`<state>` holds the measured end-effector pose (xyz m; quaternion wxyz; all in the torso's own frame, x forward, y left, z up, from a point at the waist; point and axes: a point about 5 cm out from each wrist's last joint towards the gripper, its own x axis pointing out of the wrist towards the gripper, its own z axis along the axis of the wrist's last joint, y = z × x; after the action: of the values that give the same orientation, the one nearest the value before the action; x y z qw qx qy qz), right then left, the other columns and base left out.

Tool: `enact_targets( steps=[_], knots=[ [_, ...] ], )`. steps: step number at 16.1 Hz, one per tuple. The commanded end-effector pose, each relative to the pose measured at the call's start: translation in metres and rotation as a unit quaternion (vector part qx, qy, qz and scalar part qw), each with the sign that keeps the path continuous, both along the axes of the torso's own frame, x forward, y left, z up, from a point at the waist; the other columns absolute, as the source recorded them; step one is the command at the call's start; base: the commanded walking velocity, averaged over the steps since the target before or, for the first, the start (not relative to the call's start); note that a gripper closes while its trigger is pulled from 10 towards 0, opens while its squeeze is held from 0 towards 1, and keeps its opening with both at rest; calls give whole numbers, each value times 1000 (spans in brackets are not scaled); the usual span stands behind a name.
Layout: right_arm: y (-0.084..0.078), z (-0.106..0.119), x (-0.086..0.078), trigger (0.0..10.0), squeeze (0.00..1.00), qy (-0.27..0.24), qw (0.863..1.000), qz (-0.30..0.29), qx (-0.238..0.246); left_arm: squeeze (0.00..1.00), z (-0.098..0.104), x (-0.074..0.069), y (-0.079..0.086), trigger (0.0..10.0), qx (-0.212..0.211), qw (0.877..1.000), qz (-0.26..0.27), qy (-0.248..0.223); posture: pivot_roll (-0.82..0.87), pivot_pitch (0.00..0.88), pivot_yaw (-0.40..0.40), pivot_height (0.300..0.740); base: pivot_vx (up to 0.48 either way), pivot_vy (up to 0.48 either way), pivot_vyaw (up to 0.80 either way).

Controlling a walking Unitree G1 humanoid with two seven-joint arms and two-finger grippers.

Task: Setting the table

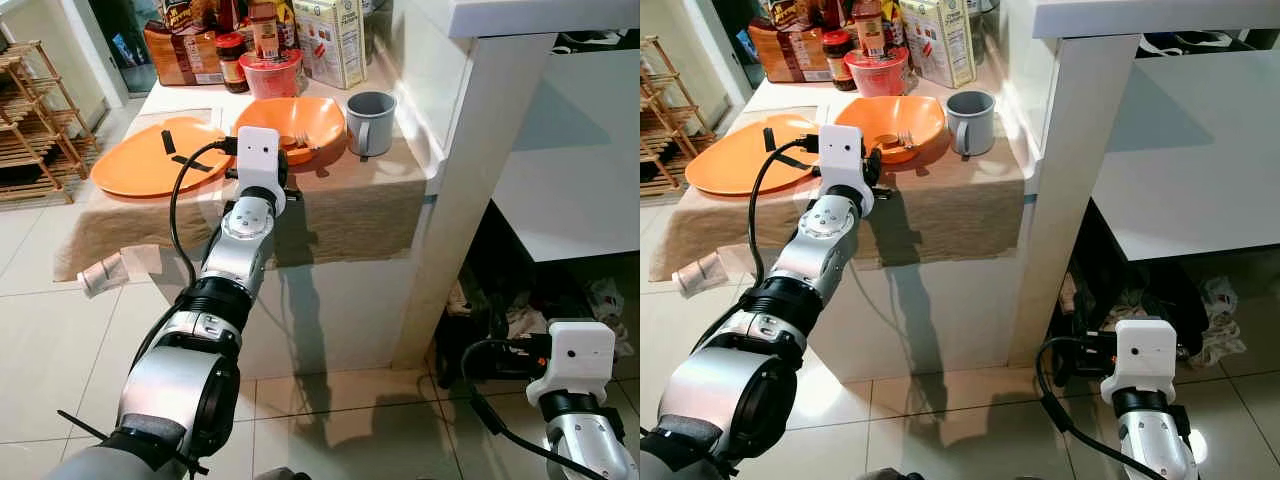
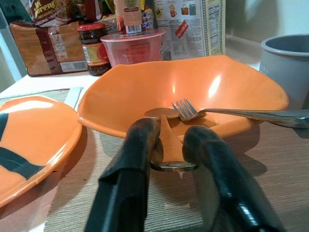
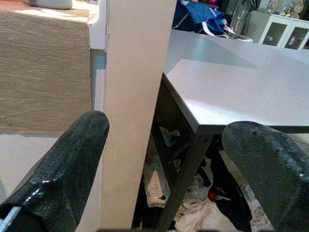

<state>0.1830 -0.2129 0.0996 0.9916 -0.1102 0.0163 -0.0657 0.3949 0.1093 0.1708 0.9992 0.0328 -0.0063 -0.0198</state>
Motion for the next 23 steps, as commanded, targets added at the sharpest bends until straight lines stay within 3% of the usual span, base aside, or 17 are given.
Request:
enact_targets(
  steps=[1,7,15,17,20,23],
  knots=[
    [1,1,1,10000,0,3,1000,4,-2,0,-1,-1,1,0,2,1000,5,1,-158,0,83,740,0,0,0],
    [0,-1,3,10000,0,4,1000,4,-4,0,4,0,0,0,-4,1000,-4,-13,-158,0,84,740,0,0,0],
    [0,-3,6,10000,0,5,1000,9,-7,0,24,-4,2,0,-27,995,-19,-91,-147,0,79,740,0,0,0],
    [1,-3,7,10000,0,3,1000,8,-6,0,26,-10,2,0,-16,993,-33,-115,-144,0,78,740,0,0,0],
    [-1,-3,8,10000,0,0,1000,9,-8,0,47,-26,4,0,-32,980,-46,-191,-124,0,64,740,0,0,0],
    [0,-2,13,10000,0,-6,1000,12,-7,0,39,-32,5,0,-25,981,-56,-183,-114,0,60,740,0,0,0]
  ],
)
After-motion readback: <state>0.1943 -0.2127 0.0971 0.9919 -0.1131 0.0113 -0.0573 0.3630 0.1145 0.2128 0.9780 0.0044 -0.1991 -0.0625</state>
